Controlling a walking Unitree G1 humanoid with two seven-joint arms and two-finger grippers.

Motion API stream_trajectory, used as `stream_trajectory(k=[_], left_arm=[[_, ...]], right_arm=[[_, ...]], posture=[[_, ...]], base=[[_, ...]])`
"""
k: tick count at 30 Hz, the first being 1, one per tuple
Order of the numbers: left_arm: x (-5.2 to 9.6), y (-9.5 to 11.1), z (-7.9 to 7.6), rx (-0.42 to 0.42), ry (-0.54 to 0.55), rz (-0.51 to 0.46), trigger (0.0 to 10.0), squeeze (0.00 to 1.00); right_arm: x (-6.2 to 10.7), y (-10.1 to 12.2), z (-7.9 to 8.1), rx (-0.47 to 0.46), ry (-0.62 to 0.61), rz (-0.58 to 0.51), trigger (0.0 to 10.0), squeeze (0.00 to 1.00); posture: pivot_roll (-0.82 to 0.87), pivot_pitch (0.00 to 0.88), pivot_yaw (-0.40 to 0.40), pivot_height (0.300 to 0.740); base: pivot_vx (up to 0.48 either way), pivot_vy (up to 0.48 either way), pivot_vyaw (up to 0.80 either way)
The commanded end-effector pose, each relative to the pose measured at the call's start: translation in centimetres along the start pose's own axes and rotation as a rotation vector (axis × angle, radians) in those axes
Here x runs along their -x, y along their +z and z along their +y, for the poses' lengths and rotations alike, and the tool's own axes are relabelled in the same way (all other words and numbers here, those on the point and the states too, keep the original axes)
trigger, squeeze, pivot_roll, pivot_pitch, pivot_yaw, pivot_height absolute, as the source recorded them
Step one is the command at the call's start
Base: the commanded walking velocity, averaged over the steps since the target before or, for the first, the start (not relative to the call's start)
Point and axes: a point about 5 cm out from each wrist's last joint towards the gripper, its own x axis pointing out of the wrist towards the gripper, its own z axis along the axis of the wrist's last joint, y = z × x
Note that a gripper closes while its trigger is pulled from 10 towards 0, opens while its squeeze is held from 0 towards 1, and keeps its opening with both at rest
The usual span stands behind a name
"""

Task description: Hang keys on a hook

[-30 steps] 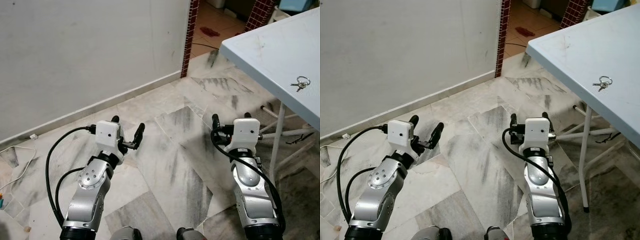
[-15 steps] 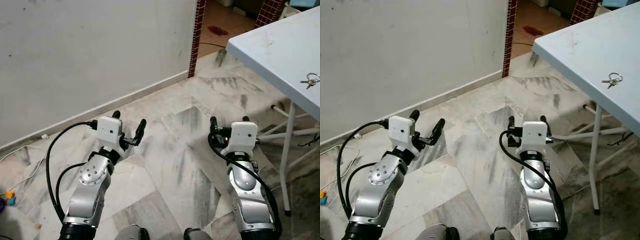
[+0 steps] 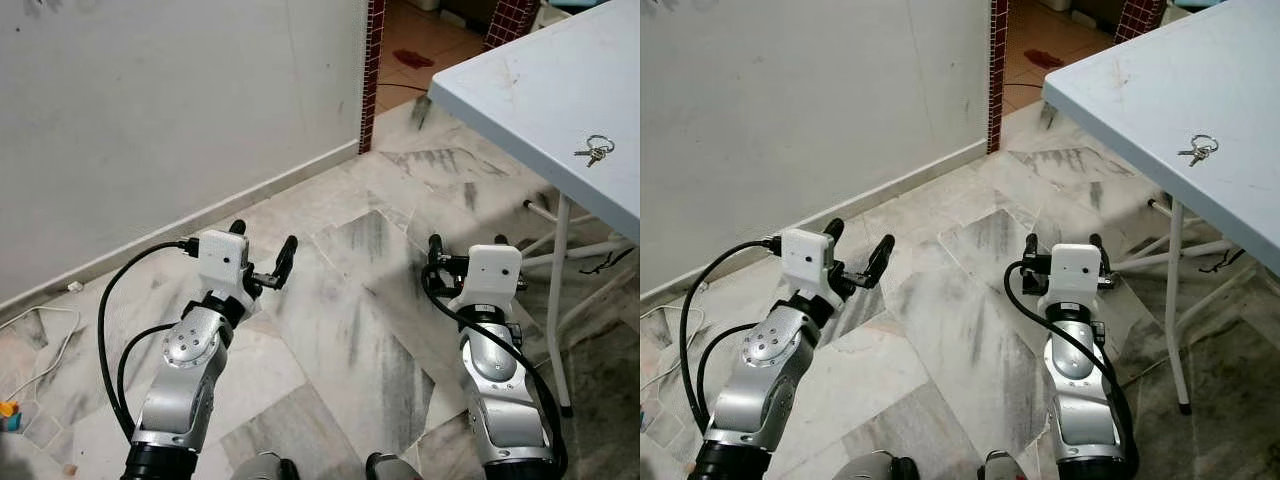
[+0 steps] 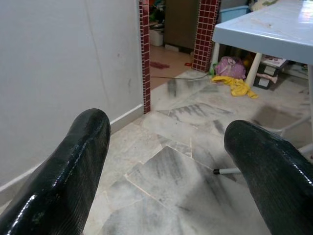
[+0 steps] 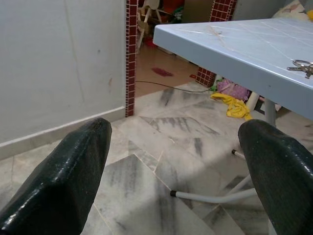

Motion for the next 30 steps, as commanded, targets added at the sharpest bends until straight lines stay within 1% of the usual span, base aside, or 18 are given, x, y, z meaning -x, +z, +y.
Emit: stream_trajectory(k=[1, 5, 7, 9, 11, 12, 17, 30], left_arm=[[0.13, -0.28, 0.35, 0.01, 0.02, 0.017, 10.0, 0.0], [0.26, -0.39, 0.38, 0.005, 0.008, 0.025, 10.0, 0.0], [0.29, -0.42, 0.42, 0.003, 0.006, 0.026, 10.0, 0.0], [0.28, -0.44, 0.44, 0.001, 0.007, 0.027, 10.0, 0.0], [0.23, -0.45, 0.36, 0.006, 0.004, 0.026, 10.0, 0.0], [0.19, -0.47, 0.23, 0.012, -0.009, 0.026, 10.0, 0.0], [0.25, -0.39, 0.1, 0.026, -0.026, 0.018, 10.0, 0.0], [0.42, -0.45, 0.06, 0.04, -0.041, 0.02, 10.0, 0.0]], right_arm=[[0.03, 0.41, -0.08, -0.002, -0.002, -0.011, 10.0, 0.0], [0.0, 0.49, 0.04, 0.007, 0.003, -0.016, 10.0, 0.0], [0.04, 0.67, 0.15, -0.004, 0.008, -0.033, 10.0, 0.0], [0.06, 0.84, 0.25, 0.006, 0.016, -0.043, 10.0, 0.0], [0.01, 0.66, 0.32, 0.014, 0.014, -0.022, 10.0, 0.0], [-0.02, 0.45, 0.31, -0.012, 0.01, -0.006, 10.0, 0.0], [-0.01, 0.46, 0.25, 0.003, 0.012, -0.012, 10.0, 0.0], [-0.02, 0.51, 0.46, 0.006, 0.025, -0.014, 10.0, 0.0]], posture=[[-0.1, 0.178, 0.086, 0.74], [-0.1, 0.178, 0.084, 0.74], [-0.1, 0.177, 0.084, 0.74], [-0.1, 0.177, 0.084, 0.74], [-0.1, 0.175, 0.083, 0.74], [-0.1, 0.173, 0.083, 0.74], [-0.1, 0.172, 0.084, 0.74], [-0.09, 0.174, 0.083, 0.74]], base=[[0.0, 0.0, -0.76], [0.0, 0.0, -0.76], [0.0, 0.0, -0.76], [0.0, 0.0, 0.0], [0.0, 0.0, 0.0], [0.0, 0.0, -0.78], [0.0, 0.0, -0.77], [0.294, 0.0, -0.77]])
